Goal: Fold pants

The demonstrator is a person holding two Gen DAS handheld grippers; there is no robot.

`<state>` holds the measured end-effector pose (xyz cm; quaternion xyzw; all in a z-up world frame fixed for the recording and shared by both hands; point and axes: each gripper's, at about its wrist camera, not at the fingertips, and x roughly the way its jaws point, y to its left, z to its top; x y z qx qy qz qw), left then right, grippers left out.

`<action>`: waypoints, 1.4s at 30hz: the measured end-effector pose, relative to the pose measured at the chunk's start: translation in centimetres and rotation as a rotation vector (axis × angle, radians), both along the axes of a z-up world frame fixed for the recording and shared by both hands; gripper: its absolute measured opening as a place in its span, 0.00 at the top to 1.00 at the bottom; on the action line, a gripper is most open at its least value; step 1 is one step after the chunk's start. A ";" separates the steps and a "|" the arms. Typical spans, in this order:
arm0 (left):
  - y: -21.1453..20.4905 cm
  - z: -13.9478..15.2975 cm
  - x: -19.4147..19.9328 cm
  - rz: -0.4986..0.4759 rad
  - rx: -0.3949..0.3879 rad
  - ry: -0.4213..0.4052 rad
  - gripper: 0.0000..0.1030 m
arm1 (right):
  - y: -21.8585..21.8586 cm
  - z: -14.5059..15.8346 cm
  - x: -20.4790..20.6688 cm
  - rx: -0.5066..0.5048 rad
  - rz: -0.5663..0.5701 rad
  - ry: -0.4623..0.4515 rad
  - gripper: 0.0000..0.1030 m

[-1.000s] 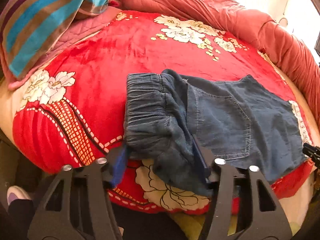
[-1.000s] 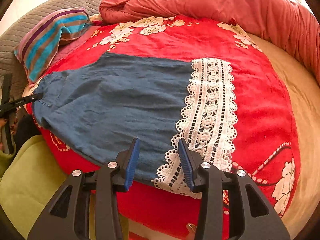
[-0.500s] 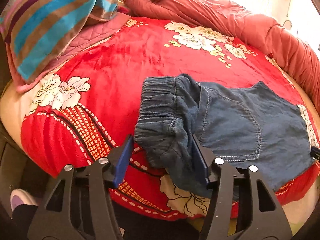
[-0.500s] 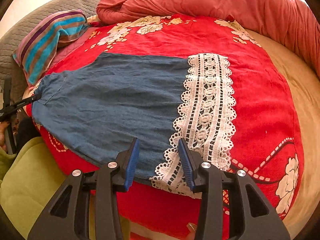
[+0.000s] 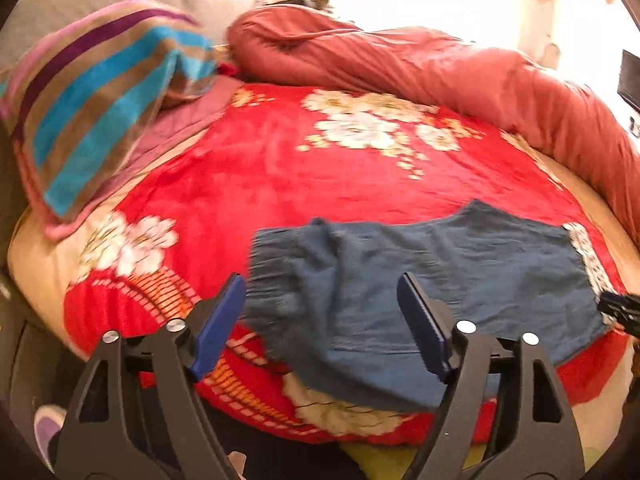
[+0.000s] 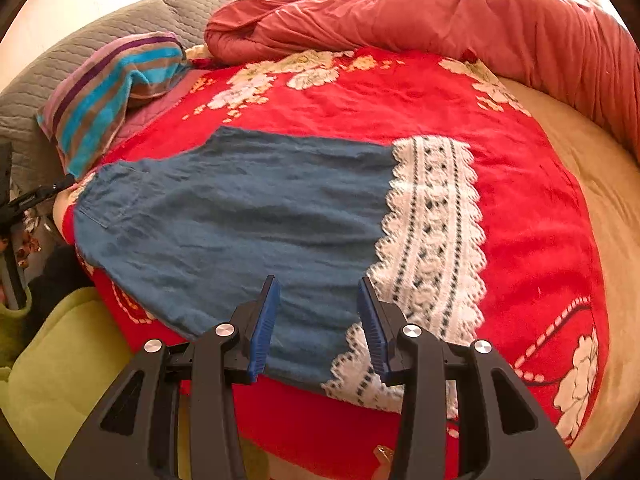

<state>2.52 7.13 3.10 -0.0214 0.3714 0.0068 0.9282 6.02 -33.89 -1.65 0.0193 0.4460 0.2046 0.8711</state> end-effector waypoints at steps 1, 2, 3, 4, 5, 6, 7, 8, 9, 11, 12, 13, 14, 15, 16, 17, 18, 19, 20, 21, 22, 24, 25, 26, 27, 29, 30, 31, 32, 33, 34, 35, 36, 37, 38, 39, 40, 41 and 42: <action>-0.9 0.1 0.4 -0.025 0.001 0.005 0.30 | 0.1 0.1 0.2 0.003 0.001 -0.004 0.62; -1.5 0.1 0.8 -0.043 0.000 0.011 0.29 | 0.1 0.2 0.3 0.007 0.000 -0.008 0.62; -2.4 0.1 1.5 -0.069 -0.004 0.020 0.28 | 0.1 0.3 0.5 0.016 -0.001 -0.012 0.62; -3.0 0.0 1.9 -0.086 -0.007 0.027 0.27 | 0.0 0.3 0.7 0.023 -0.002 -0.013 0.62; -3.7 -0.1 2.4 -0.107 -0.010 0.037 0.27 | 0.0 0.2 0.9 0.025 -0.008 -0.012 0.62; -4.5 -0.2 3.1 -0.133 -0.012 0.046 0.26 | -0.2 0.2 1.2 0.031 -0.016 -0.009 0.62; -5.6 -0.3 3.9 -0.169 -0.015 0.056 0.26 | -0.4 0.2 1.4 0.041 -0.019 -0.008 0.62; -6.3 -0.4 4.5 -0.187 -0.014 0.063 0.26 | -0.6 0.2 1.5 0.050 -0.025 -0.009 0.62; -7.0 -0.6 5.2 -0.202 -0.006 0.070 0.26 | -0.9 0.5 1.7 0.058 -0.035 -0.017 0.62; -8.7 -1.0 6.8 -0.234 0.017 0.088 0.26 | -1.6 1.1 2.2 0.064 -0.053 -0.034 0.62; -9.3 -1.3 7.7 -0.244 0.023 0.100 0.26 | -2.2 1.4 2.6 0.066 -0.066 -0.043 0.62; -10.1 -1.6 8.6 -0.260 0.024 0.118 0.26 | -2.7 1.8 3.2 0.063 -0.081 -0.051 0.62; -10.4 -1.8 9.2 -0.269 0.020 0.127 0.26 | -3.0 2.0 3.5 0.060 -0.091 -0.054 0.62; -10.9 -2.0 9.9 -0.278 0.015 0.134 0.26 | -3.7 2.2 4.5 0.057 -0.110 -0.053 0.62; -11.5 -2.2 10.6 -0.291 0.014 0.142 0.26 | -4.1 2.3 5.2 0.060 -0.120 -0.049 0.62; -11.9 -2.4 11.2 -0.299 0.017 0.148 0.26 | -4.6 2.3 5.8 0.063 -0.132 -0.042 0.62; -12.3 -2.6 11.7 -0.303 0.019 0.153 0.26 | -5.1 2.1 6.9 0.060 -0.153 -0.025 0.62; -12.8 -2.9 12.3 -0.311 0.022 0.161 0.26 | -5.6 1.9 7.9 0.061 -0.163 -0.014 0.62; -13.1 -3.2 12.9 -0.316 0.024 0.168 0.26 | -6.0 1.7 8.7 0.064 -0.172 -0.007 0.62; -13.3 -3.5 13.4 -0.317 0.027 0.174 0.26 | -6.5 1.2 10.0 0.059 -0.187 0.009 0.62; -13.5 -4.0 14.0 -0.319 0.029 0.187 0.26 | -6.8 0.8 10.7 0.059 -0.193 0.018 0.62; -13.7 -4.7 15.1 -0.315 0.023 0.207 0.26 | -7.4 -0.2 12.4 0.064 -0.208 0.049 0.62; -13.7 -5.2 15.7 -0.313 0.013 0.224 0.26 | -7.6 -1.0 13.2 0.068 -0.209 0.068 0.62; -13.7 -5.7 16.2 -0.312 0.001 0.238 0.26 | -7.7 -1.4 13.7 0.069 -0.215 0.078 0.62; -13.7 -6.2 16.8 -0.311 -0.017 0.252 0.26 | -7.8 -2.1 14.3 0.078 -0.214 0.097 0.61; -13.7 -6.9 17.4 -0.314 -0.050 0.271 0.26 | -7.9 -3.3 15.0 0.131 -0.202 0.135 0.61; -13.6 -7.2 17.7 -0.315 -0.068 0.281 0.26 | -7.9 -3.6 15.1 0.156 -0.198 0.146 0.61; -13.8 -7.8 18.0 -0.319 -0.092 0.298 0.27 | -7.9 -3.8 15.2 0.180 -0.187 0.153 0.61; -13.9 -8.1 18.1 -0.321 -0.099 0.305 0.31 | -7.8 -3.8 15.2 0.183 -0.180 0.152 0.61; -14.2 -8.2 18.0 -0.321 -0.089 0.305 0.47 | -7.6 -3.9 15.1 0.179 -0.164 0.147 0.66; -14.8 -8.2 17.6 -0.334 -0.067 0.296 0.64 | -7.4 -3.8 15.1 0.178 -0.152 0.144 0.71; -15.1 -8.1 17.4 -0.347 -0.068 0.292 0.73 | -7.3 -3.7 15.0 0.188 -0.135 0.144 0.77; -15.5 -7.9 17.1 -0.370 -0.086 0.294 0.89 | -7.2 -3.6 14.8 0.204 -0.116 0.141 0.78; -15.6 -7.7 17.0 -0.378 -0.089 0.294 0.93 | -6.8 -3.2 14.6 0.198 -0.103 0.119 0.80; -15.9 -7.4 16.8 -0.379 -0.071 0.283 0.93 | -6.6 -2.8 14.4 0.196 -0.094 0.102 0.81; -16.1 -6.9 16.6 -0.382 -0.048 0.261 0.93 | -6.6 -2.1 14.2 0.196 -0.087 0.071 0.81; -16.2 -6.3 16.4 -0.385 -0.027 0.233 0.93 | -6.6 -1.2 14.0 0.193 -0.088 0.034 0.82; -16.3 -5.8 16.4 -0.386 -0.013 0.213 0.93 | -6.7 -0.4 14.0 0.184 -0.093 0.006 0.82; -16.4 -5.6 16.5 -0.384 -0.005 0.209 0.93 | -6.7 0.2 14.1 0.168 -0.100 -0.016 0.82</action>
